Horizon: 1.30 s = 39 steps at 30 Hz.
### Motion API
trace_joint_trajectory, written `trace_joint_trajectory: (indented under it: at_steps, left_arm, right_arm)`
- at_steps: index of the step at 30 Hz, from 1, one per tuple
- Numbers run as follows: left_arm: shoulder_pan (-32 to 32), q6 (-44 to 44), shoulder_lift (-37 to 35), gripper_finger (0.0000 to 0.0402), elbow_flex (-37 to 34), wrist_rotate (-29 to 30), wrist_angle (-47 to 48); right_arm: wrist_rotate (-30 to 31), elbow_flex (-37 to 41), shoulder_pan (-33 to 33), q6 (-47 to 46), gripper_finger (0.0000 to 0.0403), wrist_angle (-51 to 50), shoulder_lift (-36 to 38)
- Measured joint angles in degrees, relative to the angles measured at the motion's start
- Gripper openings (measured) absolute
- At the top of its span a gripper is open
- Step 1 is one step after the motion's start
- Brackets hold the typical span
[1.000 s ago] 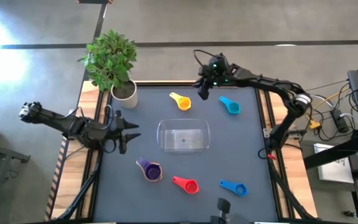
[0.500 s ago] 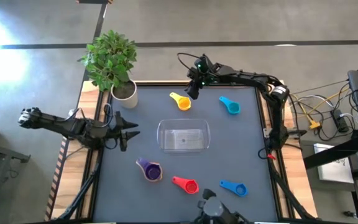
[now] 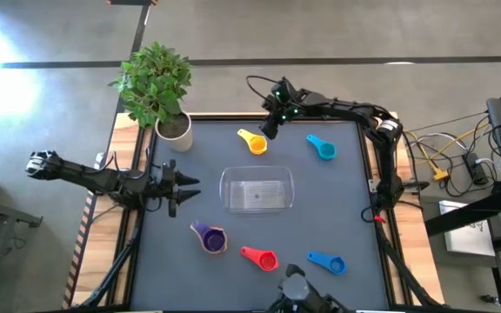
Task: Nest measuring cups in basket
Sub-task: Stack the yellow measuring cup on top of the violet measuring cup
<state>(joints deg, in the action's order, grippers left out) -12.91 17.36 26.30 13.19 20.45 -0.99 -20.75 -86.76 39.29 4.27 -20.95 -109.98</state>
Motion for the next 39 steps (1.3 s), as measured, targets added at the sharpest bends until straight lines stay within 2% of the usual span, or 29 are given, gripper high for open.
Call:
trace_joint_trajectory:
  at_steps: [7, 12, 39]
  left_arm:
    - [0.0, -0.3, 0.2, 0.0155, 0.0, 0.0, -0.1]
    - [0.0, -0.2, 0.8, 0.0155, -0.1, 0.1, -0.1]
    - [0.0, 2.2, 7.6, 0.0155, -0.1, -0.1, -3.0]
  right_arm:
    - [0.4, 0.0, 0.0, 0.0, 0.0189, -0.1, -1.2]
    - [4.3, 0.0, 0.0, -1.6, 0.0189, -0.3, -1.5]
    - [2.6, 0.5, -0.9, -3.2, 0.0189, -5.9, -1.7]
